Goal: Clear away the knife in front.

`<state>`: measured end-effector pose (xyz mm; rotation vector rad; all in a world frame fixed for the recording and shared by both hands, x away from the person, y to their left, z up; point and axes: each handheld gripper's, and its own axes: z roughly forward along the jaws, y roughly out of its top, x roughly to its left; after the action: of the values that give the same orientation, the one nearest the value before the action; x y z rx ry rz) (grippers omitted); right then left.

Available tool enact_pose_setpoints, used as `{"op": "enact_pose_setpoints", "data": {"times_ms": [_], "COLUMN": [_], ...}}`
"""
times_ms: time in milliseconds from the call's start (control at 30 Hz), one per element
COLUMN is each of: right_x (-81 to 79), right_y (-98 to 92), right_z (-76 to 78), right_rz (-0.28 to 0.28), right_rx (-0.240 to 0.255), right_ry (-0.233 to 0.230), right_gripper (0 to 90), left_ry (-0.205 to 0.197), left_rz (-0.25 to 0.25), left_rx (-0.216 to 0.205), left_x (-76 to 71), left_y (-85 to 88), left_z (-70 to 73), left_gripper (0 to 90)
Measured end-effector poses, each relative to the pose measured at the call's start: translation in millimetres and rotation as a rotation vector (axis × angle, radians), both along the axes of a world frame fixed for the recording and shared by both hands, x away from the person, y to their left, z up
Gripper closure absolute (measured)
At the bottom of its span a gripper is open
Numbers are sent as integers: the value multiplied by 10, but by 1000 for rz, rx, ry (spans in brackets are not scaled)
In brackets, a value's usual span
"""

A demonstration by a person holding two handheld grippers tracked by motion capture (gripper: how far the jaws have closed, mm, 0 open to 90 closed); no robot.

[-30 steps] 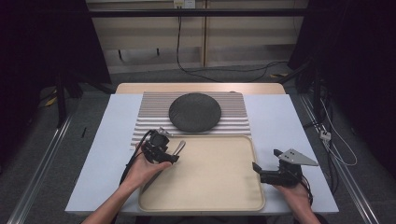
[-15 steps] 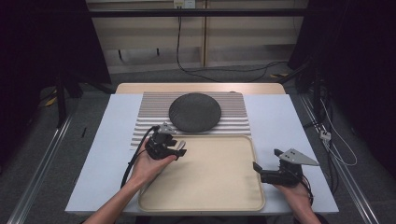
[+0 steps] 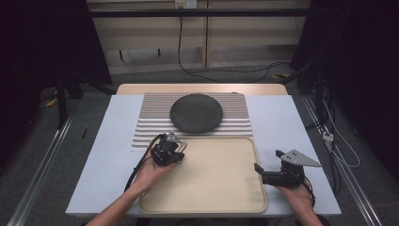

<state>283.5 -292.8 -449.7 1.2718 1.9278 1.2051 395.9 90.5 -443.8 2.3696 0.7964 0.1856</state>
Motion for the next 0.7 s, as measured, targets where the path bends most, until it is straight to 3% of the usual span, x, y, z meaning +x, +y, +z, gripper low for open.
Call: {"op": "enact_pose_setpoints", "data": {"times_ms": [167, 333, 433, 700], "right_x": [-11, -7, -8, -8], "right_y": [5, 10, 15, 9], "right_z": [5, 2, 4, 2], "right_rz": [2, 0, 3, 2], "right_rx": [1, 2, 2, 4], "right_ry": [-1, 2, 2, 1], "right_gripper": [33, 33, 33, 33], "left_ry": [-57, -32, -14, -9], "left_rz": [-65, -19, -21, -19], "left_rx": [29, 21, 6, 17], "left_x": [-16, 5, 25, 34], "left_y": [-2, 4, 25, 82], "left_z": [-10, -8, -11, 0], "left_gripper": [900, 900, 900, 900]}}
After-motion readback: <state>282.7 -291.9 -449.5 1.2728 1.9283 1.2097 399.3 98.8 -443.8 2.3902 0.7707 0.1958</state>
